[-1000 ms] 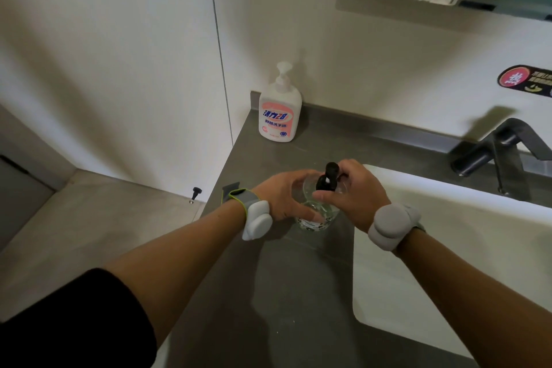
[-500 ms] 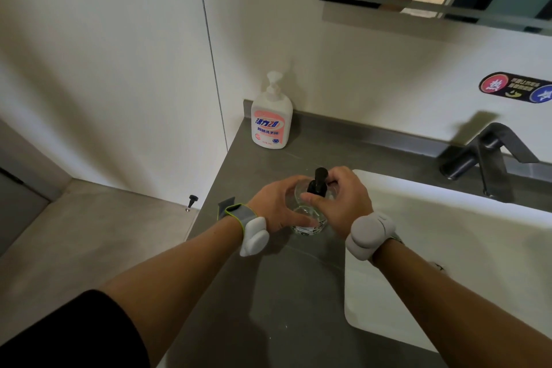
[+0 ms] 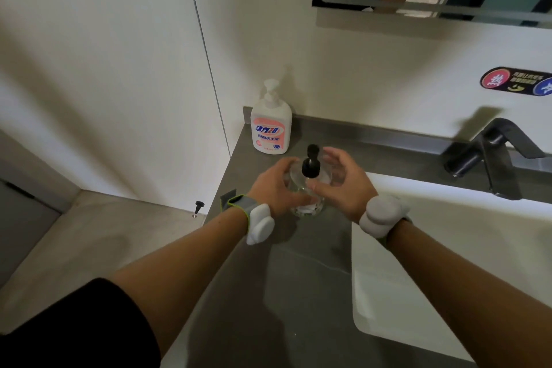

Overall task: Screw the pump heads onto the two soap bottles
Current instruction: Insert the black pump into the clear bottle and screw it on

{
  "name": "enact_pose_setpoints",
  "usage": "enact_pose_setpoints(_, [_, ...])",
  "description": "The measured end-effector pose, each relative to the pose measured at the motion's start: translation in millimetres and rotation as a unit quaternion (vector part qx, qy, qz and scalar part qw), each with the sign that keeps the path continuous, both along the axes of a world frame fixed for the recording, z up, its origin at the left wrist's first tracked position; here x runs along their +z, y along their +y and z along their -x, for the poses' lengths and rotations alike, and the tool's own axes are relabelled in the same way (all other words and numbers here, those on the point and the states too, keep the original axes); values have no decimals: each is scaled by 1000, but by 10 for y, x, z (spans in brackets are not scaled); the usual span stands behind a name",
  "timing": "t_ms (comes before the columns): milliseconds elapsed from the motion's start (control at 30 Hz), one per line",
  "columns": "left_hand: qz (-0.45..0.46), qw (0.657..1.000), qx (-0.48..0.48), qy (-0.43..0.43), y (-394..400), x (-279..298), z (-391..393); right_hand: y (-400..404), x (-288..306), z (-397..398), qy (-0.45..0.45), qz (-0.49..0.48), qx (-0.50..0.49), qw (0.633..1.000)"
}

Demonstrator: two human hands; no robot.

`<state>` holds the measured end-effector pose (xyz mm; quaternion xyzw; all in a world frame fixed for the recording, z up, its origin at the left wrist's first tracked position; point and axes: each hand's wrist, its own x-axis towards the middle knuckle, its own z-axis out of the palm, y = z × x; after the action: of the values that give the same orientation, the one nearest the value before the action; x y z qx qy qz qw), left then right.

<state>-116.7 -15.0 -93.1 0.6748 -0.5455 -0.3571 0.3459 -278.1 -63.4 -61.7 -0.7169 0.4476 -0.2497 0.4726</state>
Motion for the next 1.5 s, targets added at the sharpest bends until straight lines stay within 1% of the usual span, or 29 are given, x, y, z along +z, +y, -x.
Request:
enact_pose_setpoints(67, [9, 1000, 11, 15, -126, 31, -47, -77, -14, -21, -20, -18, -13, 1000])
enact_pose_setpoints(200, [18, 1000, 18, 17, -346, 48, -71, -251, -56, -84, -37, 2, -32, 999])
enact_pose_setpoints(300, [31, 999, 34, 28, -516, 22, -73, -421, -96, -133, -56, -6, -56, 997])
enact_pose_setpoints(400, [33, 998, 37, 45, -682, -3, -70, -586, -128, -183, -32, -1, -82, 996])
enact_pose_setpoints(533, [36, 998, 9, 46, -847, -13, -54, -789, -156, -212, 6, 25, -106, 994])
enact_pose_setpoints(667, [26, 998, 21, 54, -1001, -91, -47, -950, -227, -248, 3, -1, -136, 991])
enact_pose_setpoints(767, [32, 997, 20, 60, -1071, -102, -30, -1037, -234, -268, 13, -10, -137, 990])
enact_pose_setpoints(1000, [57, 997, 4, 59, -1171, -92, -25, -1159, -222, -292, 19, -1, -128, 992])
enact_pose_setpoints(1167, [65, 996, -10, 52, -1192, -99, -41, -1189, -227, -309, 34, -12, -132, 991])
enact_pose_setpoints(1300, [83, 996, 8, 36, -1099, -122, -30, -1128, -203, -258, 37, -24, -151, 987])
enact_pose_setpoints(1400, [113, 993, 9, 27, -976, -196, -19, -1034, -159, -174, 29, -43, -162, 985])
enact_pose_setpoints(1500, [109, 994, 13, 18, -832, -215, 6, -924, -142, -79, 47, -51, -150, 986])
